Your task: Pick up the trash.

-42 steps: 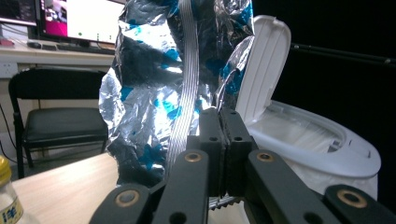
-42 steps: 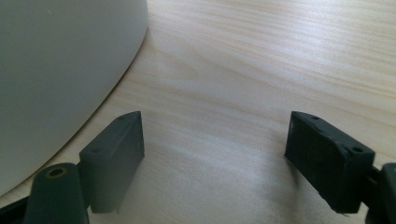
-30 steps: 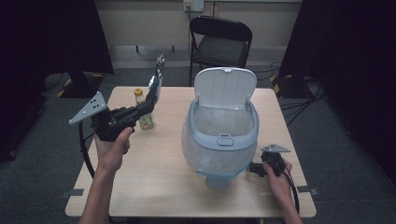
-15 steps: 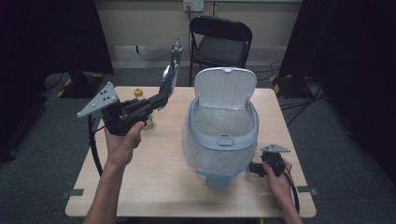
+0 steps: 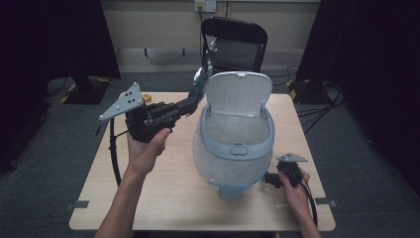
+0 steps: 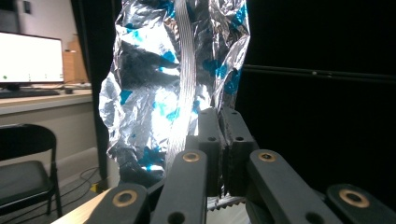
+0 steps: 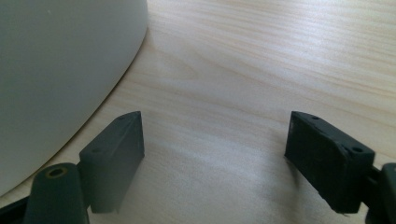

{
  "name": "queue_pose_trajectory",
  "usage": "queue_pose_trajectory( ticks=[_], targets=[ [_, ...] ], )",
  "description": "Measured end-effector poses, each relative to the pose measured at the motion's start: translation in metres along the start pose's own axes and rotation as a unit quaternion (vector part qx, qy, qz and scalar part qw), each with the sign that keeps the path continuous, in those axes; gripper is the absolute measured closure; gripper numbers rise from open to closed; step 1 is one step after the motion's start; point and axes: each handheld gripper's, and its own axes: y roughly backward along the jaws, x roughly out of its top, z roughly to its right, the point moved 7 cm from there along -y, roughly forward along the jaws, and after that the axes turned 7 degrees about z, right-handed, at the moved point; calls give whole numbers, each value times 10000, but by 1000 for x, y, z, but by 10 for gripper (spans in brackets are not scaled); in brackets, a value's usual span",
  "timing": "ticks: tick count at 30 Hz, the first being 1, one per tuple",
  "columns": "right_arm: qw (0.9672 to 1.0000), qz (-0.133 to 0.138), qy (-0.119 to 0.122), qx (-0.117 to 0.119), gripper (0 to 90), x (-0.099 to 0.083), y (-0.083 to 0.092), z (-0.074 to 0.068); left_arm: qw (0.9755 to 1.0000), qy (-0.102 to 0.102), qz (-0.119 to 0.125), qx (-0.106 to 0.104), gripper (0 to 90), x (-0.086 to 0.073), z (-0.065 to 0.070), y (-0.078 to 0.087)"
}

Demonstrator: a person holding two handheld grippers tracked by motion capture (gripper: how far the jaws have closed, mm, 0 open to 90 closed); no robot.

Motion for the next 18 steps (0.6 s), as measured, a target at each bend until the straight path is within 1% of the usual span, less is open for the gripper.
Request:
queue_pose_trajectory(
  ticks=[1,3,4,8,9,13,18],
  targets=[
    [10000,0,0,-1,185,0,0,0,10000,-14,-8,-29,882,0,2,-2],
    [10000,0,1,0,185,0,0,0,9999,-27,-39,-156,883,-1,8,-9],
    [10000,1,0,-1,185,0,0,0,9998,-37,-53,-176,884,-2,9,-11],
    [10000,10,18,-5,185,0,0,0,9995,49,-88,-301,884,-6,15,-21],
    [10000,15,28,-10,185,0,0,1,9994,36,-103,-329,884,-6,16,-24],
    [10000,17,28,-8,185,0,0,1,9987,32,-201,-471,884,-9,23,-34],
    [10000,2,3,-3,185,0,0,0,9978,56,-344,-571,884,-13,28,-45]
  ],
)
